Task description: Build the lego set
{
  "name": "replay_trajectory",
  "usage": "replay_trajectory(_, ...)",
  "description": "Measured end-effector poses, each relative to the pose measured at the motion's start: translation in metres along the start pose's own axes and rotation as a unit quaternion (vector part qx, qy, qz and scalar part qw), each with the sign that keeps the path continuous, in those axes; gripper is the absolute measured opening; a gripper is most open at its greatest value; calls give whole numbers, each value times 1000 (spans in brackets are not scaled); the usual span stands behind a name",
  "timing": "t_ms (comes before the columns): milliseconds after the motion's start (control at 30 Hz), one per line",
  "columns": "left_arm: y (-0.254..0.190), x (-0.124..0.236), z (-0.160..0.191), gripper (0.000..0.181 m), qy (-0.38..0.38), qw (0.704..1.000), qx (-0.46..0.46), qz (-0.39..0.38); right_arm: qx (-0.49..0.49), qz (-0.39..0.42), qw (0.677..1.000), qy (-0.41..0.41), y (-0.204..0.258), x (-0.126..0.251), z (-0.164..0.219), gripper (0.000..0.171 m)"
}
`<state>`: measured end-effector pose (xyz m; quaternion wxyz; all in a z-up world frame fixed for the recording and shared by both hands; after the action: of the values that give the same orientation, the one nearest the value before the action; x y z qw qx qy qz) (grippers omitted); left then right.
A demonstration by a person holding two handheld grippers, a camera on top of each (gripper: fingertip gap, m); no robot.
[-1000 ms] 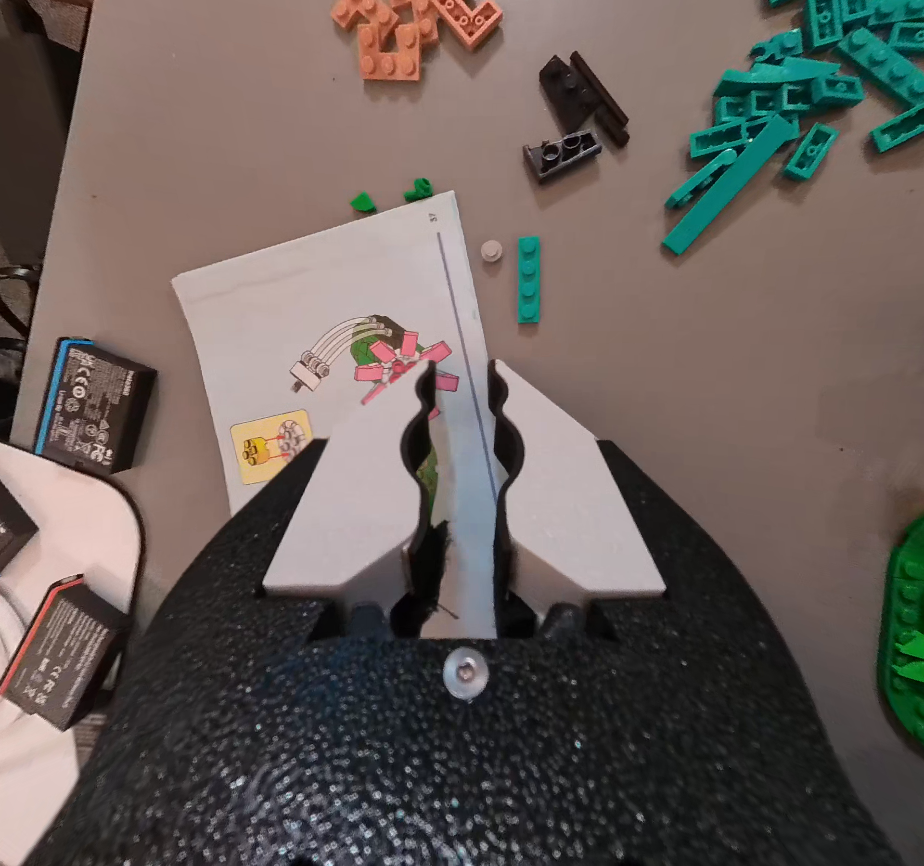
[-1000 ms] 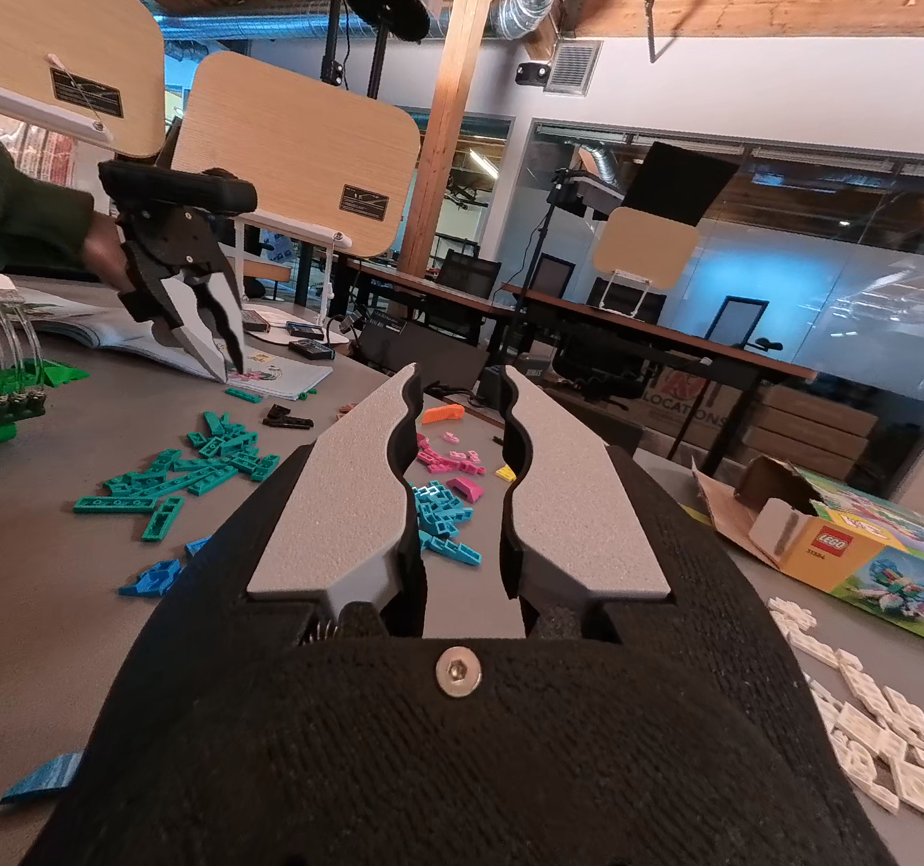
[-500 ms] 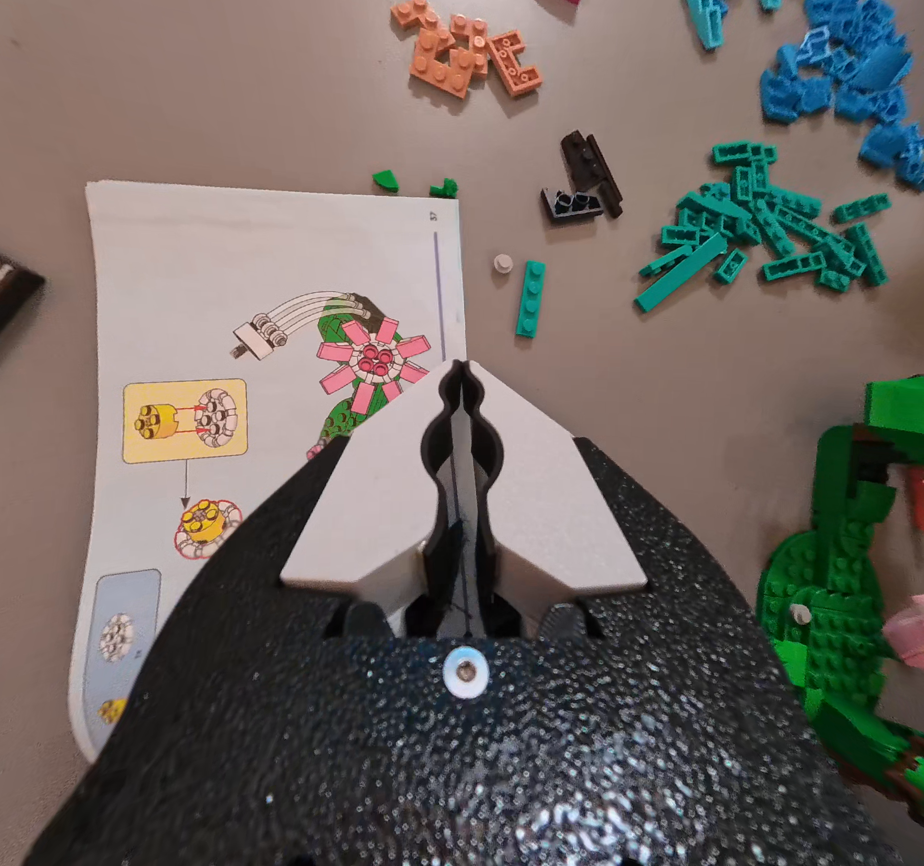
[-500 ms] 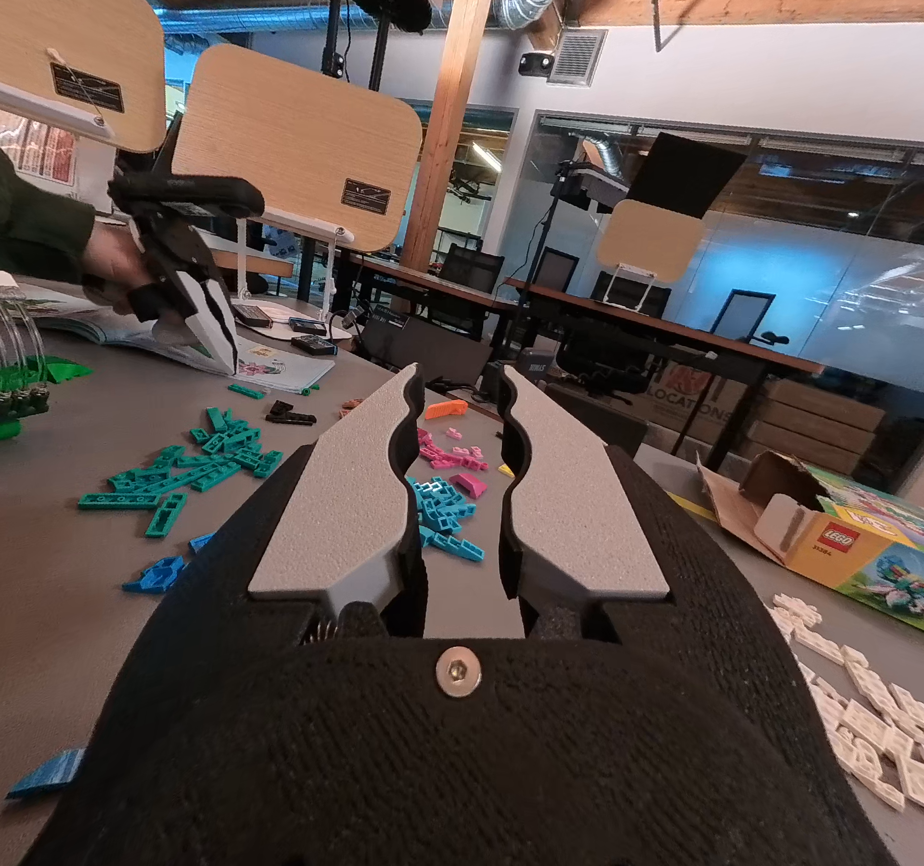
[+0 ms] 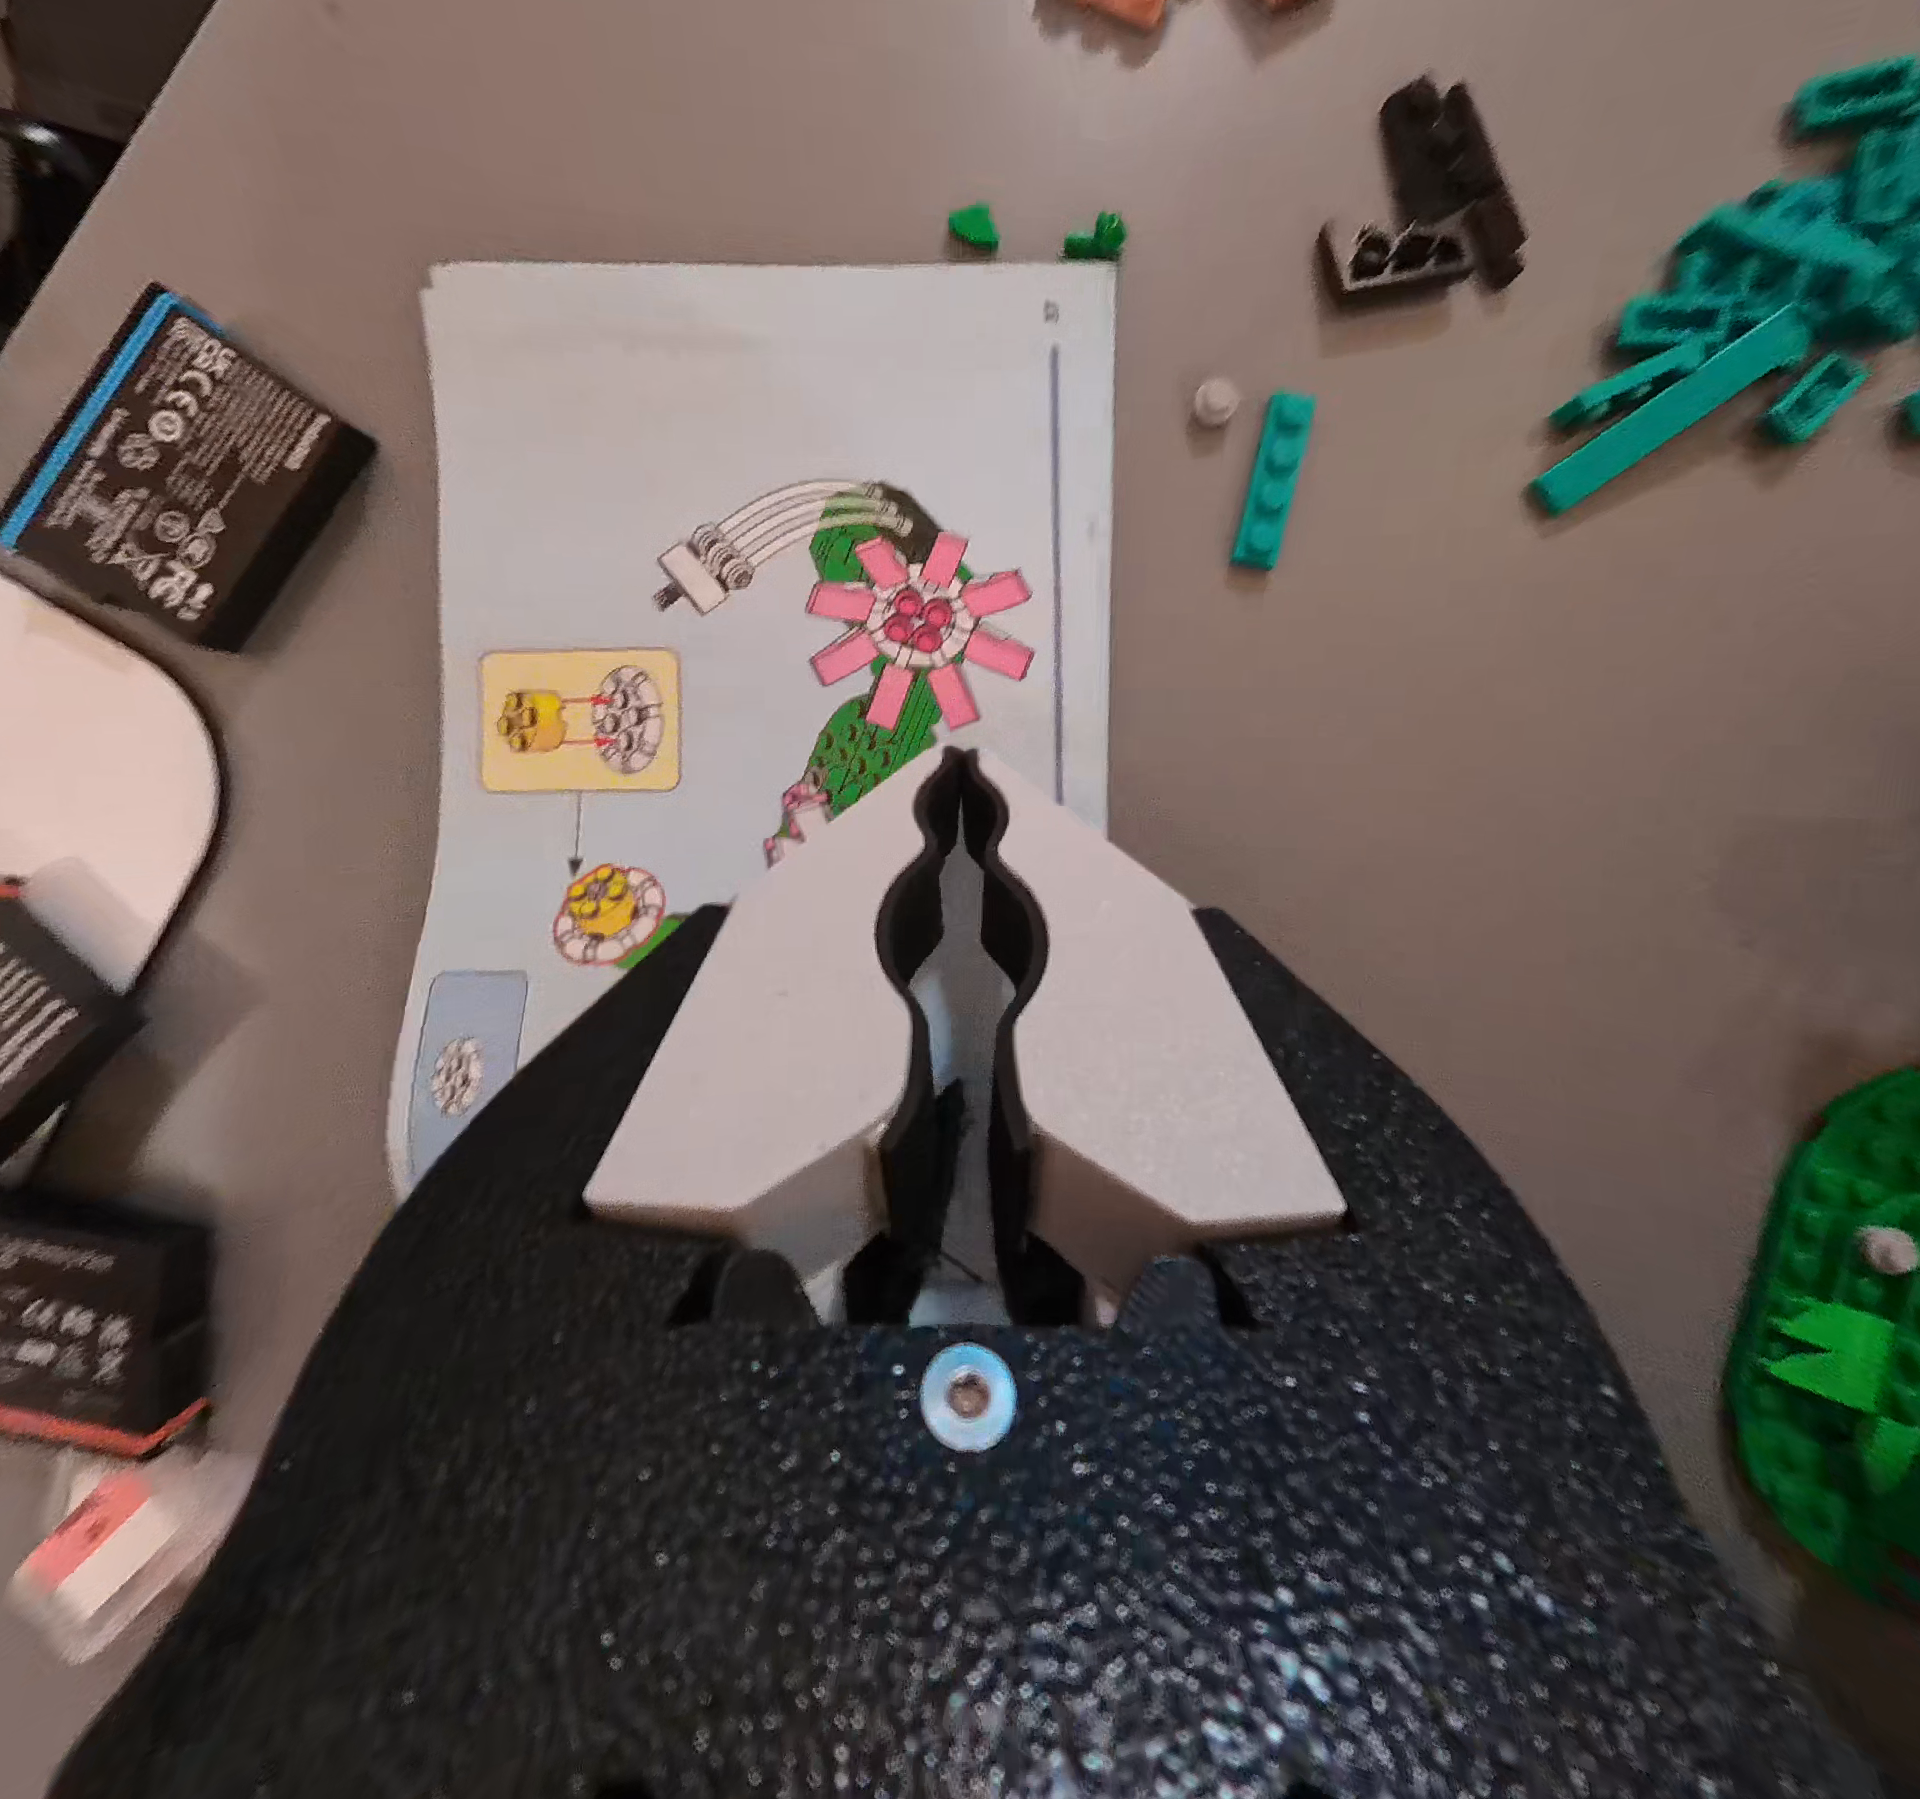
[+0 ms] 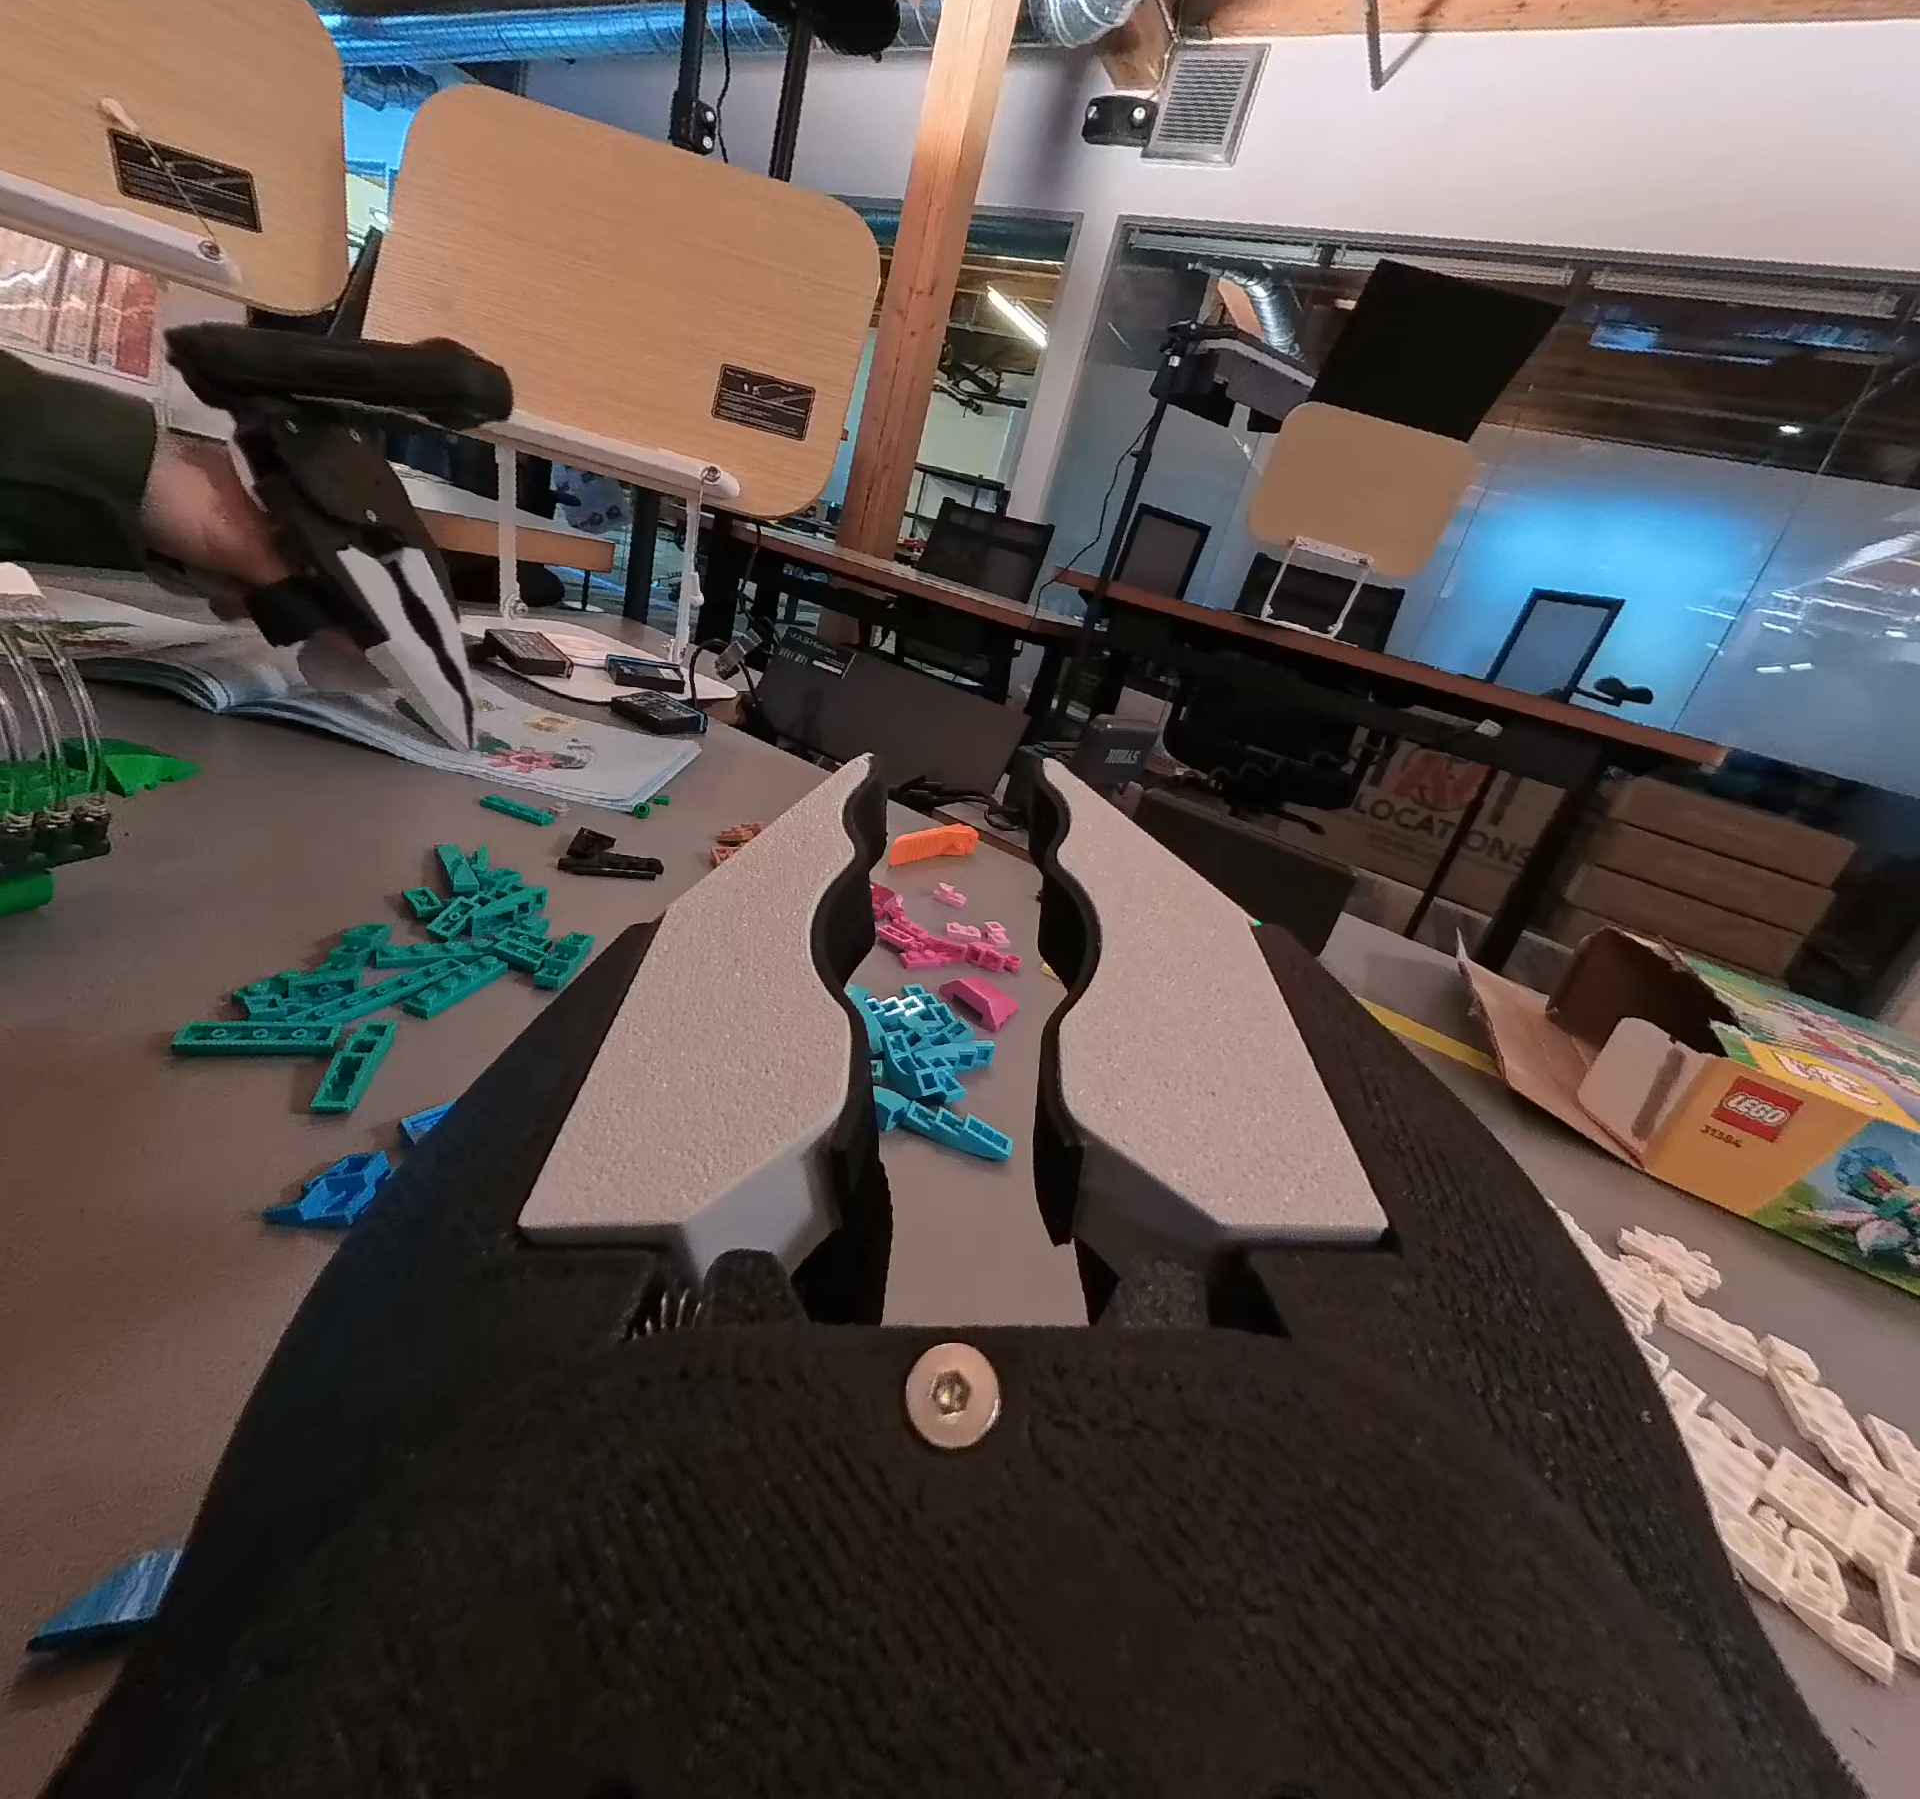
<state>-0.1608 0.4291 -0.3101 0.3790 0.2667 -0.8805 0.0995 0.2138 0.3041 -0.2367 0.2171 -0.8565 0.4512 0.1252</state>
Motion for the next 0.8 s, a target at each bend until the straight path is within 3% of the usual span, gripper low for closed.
replay_trajectory(100,-3,3,1,0,10,999,-29,-18,0,-1,1000,1,0,0,0,25)
replay_trajectory(233,-8,0,-17,1,-55,996,-45,-50,1,-2,1000,2,1,0,0,25)
replay_trajectory(300,-13,-5,-24,28,-61,997,-35,-31,0,-2,1000,3,1,0,1,25)
replay_trajectory(367,-17,-13,-27,38,-60,998,-21,-5,0,-2,1000,3,0,0,1,25)
replay_trajectory(533,-15,-24,-30,25,-74,997,-10,9,-1,-3,1000,4,1,0,1,25)
replay_trajectory(700,-16,-30,-27,24,-79,996,10,31,-2,-4,1000,5,0,0,1,25)
replay_trajectory(800,-13,-30,-26,10,-80,997,5,22,-3,-4,1000,6,1,0,1,25)
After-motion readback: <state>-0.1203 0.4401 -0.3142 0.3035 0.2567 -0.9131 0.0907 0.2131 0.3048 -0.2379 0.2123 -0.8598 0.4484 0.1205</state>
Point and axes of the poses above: each gripper's, where its closed fingertips meet, x back along the fingers, z out of its underside, y = z × x across the jaws, the point moved 5 cm from there along x, back along the fingers, and after that the axes turned 11 degrees about -y, right-handed, at the moved point
